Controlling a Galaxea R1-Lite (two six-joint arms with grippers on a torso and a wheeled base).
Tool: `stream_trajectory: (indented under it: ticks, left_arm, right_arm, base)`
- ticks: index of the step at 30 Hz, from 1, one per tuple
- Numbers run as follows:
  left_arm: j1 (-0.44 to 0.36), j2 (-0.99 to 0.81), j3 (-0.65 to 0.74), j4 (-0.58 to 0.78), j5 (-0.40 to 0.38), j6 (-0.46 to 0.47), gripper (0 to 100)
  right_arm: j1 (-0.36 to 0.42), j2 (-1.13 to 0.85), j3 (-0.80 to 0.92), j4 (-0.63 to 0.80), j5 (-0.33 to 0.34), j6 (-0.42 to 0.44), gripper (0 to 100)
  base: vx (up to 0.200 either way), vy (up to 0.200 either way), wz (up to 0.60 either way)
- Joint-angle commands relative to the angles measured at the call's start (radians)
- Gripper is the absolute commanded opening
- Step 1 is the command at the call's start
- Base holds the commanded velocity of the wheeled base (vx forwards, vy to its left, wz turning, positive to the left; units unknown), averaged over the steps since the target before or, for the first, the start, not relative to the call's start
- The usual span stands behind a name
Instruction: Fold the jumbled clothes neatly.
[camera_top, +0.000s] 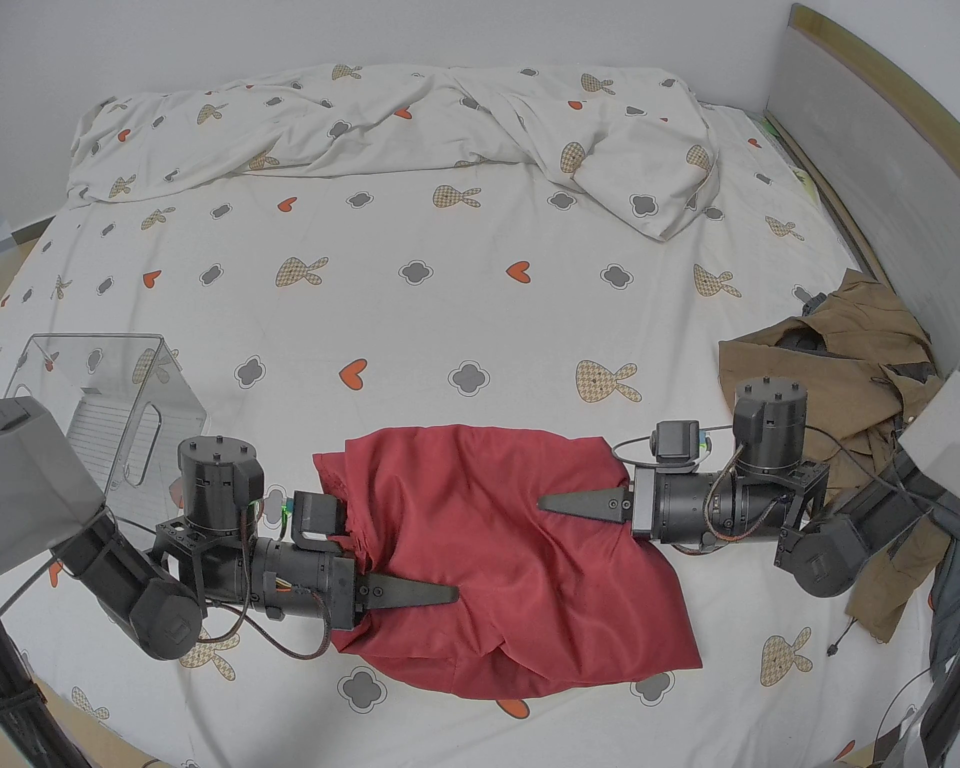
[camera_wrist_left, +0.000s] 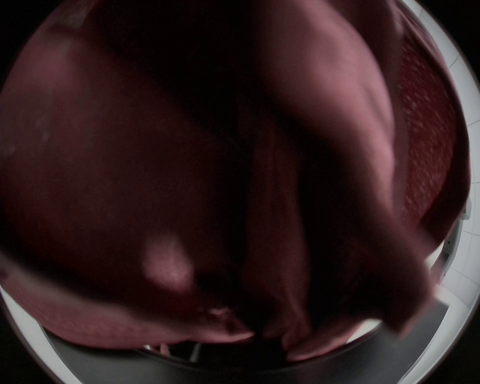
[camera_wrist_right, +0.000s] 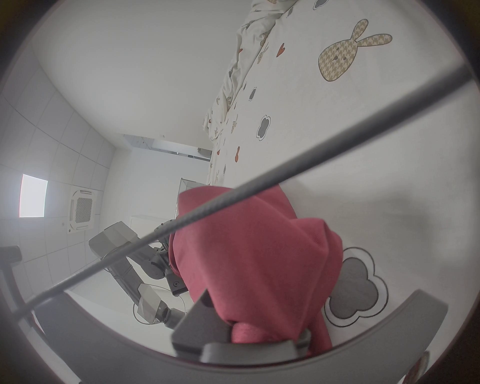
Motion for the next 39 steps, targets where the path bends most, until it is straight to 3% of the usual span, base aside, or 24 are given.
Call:
stream_trajectory:
  ticks: [1, 7, 8, 12, 21, 33, 39]
  left_arm:
    - [-0.015, -0.089, -0.002, 0.032, 0.0, -0.021, 0]
    - [-0.015, -0.15, -0.013, 0.09, 0.0, -0.024, 0]
    - [-0.015, -0.218, -0.04, 0.197, 0.015, -0.024, 0]
    - [-0.02, -0.279, -0.073, 0.3, 0.088, -0.023, 0]
    - [-0.029, -0.411, -0.182, 0.579, 0.109, -0.052, 0]
    - [-0.051, -0.428, -0.18, 0.587, 0.111, -0.02, 0]
    - [-0.049, -0.428, -0.175, 0.585, 0.112, -0.053, 0]
  right_arm:
    - [0.027, -0.112, -0.047, 0.079, -0.021, 0.0, 0]
    - [0.027, -0.149, -0.095, 0.158, -0.057, 0.0, 0]
    - [0.018, -0.181, -0.122, 0.217, -0.06, 0.0, 0]
    - [0.015, -0.218, -0.124, 0.223, -0.061, 0.0, 0]
    - [0.014, -0.261, -0.118, 0.256, -0.063, 0.0, 0]
    - [0.027, -0.273, -0.118, 0.263, -0.063, 0.0, 0]
    - [0.026, -0.278, -0.119, 0.263, -0.069, 0.016, 0]
  base:
    - [0.0, 0.0, 0.0]
    - [0.0, 0.0, 0.0]
    - [0.0, 0.0, 0.0]
    - [0.0, 0.0, 0.0]
    - [0.0, 0.0, 0.0]
    - [0.0, 0.0, 0.0]
    - [0.0, 0.0, 0.0]
